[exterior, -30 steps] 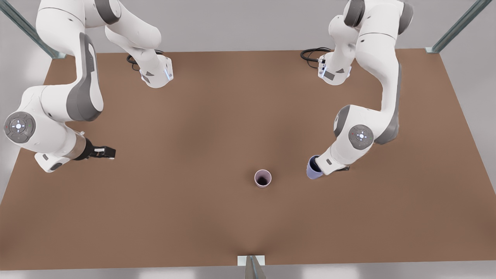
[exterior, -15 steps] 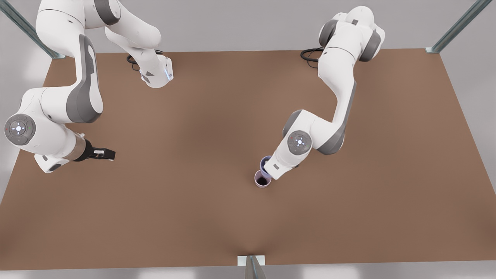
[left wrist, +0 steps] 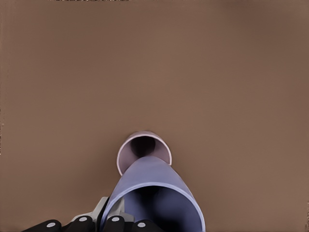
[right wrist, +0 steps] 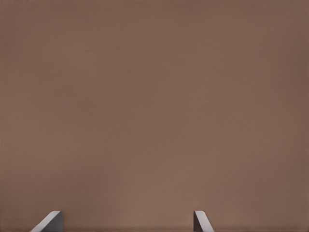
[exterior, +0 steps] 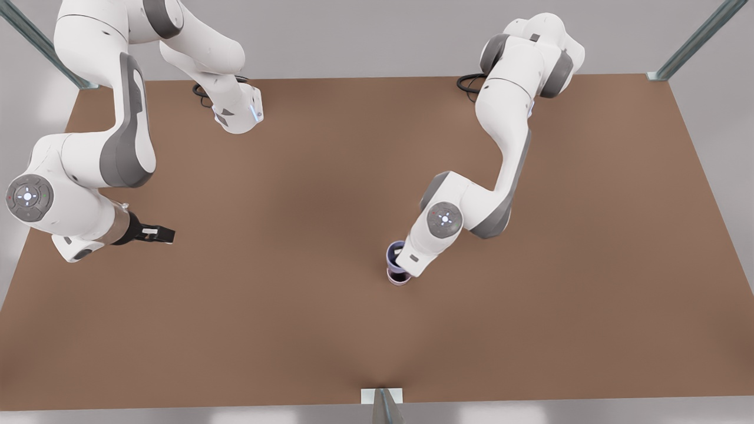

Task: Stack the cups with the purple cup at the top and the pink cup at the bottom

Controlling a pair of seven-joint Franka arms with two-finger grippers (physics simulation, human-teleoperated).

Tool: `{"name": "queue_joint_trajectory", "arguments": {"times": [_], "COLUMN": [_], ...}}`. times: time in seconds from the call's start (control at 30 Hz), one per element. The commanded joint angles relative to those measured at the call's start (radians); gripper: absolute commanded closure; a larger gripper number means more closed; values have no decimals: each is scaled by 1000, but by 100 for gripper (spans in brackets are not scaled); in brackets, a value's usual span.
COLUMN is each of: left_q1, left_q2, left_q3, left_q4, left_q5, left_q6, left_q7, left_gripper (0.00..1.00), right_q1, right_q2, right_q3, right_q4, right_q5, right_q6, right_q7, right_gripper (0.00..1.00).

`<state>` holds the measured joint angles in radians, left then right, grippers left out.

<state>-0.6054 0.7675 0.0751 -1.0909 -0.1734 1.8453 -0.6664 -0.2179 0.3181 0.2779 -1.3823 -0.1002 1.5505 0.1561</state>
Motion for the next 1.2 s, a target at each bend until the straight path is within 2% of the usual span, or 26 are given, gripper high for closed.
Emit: {"name": "queue_joint_trajectory", "arguments": {"times": [0.0, 1.03, 1.07, 1.1, 1.13, 1.17], "left_q1": [4, 15, 15, 15, 15, 15], "left_q2": [-2, 24, 24, 24, 24, 24], "left_q3": [0, 0, 0, 0, 0, 0], "left_q4": [0, -58, -61, -61, -61, -61], "left_q5": [-3, -38, -38, -37, -38, -37], "left_q6": [9, 88, 95, 97, 97, 98], "left_q7": [-140, -124, -122, -121, -121, -121], "left_gripper": [79, 79, 62, 51, 32, 2], "right_q1": [0, -12, -11, -11, -11, -12], "right_q2": [-2, 6, 4, 4, 4, 6], "right_q3": [0, -5, -5, -5, -5, -5], "right_q4": [0, -1, 0, 0, 0, 0], "right_q5": [1, 4, 4, 5, 5, 5], "right_q6": [-3, -4, -4, -4, -4, -4], "right_q7": [13, 13, 13, 13, 13, 13], "right_gripper": [0, 0, 0, 0, 0, 0]}}
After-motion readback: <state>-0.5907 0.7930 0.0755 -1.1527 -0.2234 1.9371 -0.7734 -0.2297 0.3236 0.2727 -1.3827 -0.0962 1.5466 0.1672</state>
